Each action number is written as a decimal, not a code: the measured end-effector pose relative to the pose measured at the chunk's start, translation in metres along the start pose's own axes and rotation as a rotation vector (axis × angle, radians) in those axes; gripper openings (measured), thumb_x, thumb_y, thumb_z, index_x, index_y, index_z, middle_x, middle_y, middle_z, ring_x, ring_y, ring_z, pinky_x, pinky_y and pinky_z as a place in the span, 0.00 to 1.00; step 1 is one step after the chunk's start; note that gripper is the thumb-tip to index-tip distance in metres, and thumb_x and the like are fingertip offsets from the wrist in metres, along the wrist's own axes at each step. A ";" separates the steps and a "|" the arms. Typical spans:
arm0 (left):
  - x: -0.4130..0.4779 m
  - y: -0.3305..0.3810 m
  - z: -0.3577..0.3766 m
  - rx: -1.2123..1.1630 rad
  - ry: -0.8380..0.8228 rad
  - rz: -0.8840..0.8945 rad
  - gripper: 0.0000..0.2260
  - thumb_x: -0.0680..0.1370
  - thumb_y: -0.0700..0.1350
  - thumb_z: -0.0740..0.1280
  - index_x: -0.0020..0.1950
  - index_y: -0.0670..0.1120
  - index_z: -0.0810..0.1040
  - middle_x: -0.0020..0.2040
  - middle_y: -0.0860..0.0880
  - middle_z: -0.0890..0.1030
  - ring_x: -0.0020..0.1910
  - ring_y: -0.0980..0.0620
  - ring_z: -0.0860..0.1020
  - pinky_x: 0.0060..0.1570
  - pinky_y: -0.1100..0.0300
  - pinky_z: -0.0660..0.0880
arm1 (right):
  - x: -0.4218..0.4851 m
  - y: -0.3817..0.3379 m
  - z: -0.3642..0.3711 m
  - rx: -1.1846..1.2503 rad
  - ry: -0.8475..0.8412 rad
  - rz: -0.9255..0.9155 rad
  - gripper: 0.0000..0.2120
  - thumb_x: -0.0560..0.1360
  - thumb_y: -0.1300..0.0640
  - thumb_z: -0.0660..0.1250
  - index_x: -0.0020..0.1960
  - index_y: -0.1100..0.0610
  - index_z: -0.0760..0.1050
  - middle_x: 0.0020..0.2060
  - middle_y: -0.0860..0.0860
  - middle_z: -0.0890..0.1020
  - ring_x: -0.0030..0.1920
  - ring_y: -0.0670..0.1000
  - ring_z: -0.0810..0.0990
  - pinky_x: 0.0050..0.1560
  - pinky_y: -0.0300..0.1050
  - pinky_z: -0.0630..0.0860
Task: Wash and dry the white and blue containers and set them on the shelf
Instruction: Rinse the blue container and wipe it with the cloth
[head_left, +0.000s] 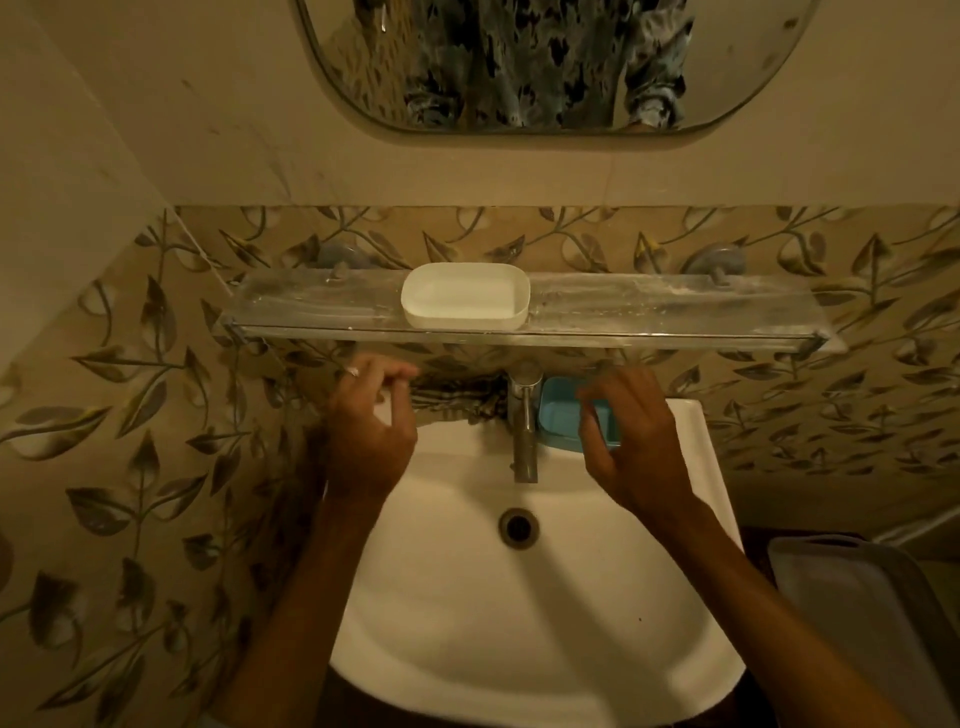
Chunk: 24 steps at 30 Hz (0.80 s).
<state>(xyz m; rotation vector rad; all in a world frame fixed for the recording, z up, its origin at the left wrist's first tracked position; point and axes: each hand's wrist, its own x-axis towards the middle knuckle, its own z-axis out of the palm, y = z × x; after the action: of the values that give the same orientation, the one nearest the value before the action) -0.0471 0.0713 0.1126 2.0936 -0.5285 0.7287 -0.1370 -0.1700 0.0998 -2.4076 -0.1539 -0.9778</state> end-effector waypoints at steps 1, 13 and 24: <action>-0.011 -0.009 0.009 -0.006 -0.060 -0.061 0.07 0.74 0.33 0.64 0.47 0.44 0.78 0.44 0.51 0.77 0.42 0.57 0.73 0.42 0.67 0.71 | -0.014 0.012 0.004 -0.023 -0.061 0.044 0.06 0.73 0.61 0.65 0.48 0.62 0.76 0.43 0.58 0.78 0.47 0.52 0.73 0.46 0.43 0.71; -0.004 -0.067 0.128 0.253 -0.780 -0.168 0.27 0.73 0.37 0.67 0.72 0.42 0.66 0.68 0.42 0.72 0.69 0.43 0.68 0.69 0.51 0.64 | -0.046 0.100 0.046 -0.508 -0.736 0.341 0.27 0.75 0.53 0.69 0.72 0.56 0.67 0.72 0.56 0.68 0.75 0.56 0.60 0.76 0.57 0.47; -0.025 -0.072 0.137 0.369 -0.646 -0.350 0.14 0.76 0.49 0.66 0.60 0.45 0.77 0.60 0.42 0.78 0.62 0.40 0.72 0.62 0.46 0.64 | -0.072 0.091 0.014 0.004 -0.415 0.522 0.11 0.78 0.55 0.66 0.56 0.60 0.78 0.57 0.60 0.81 0.62 0.60 0.77 0.67 0.54 0.66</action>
<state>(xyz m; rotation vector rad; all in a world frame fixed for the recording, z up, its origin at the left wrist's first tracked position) 0.0194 0.0022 -0.0108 2.6792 -0.3610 -0.0808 -0.1545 -0.2343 0.0034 -2.4279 0.3122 -0.2415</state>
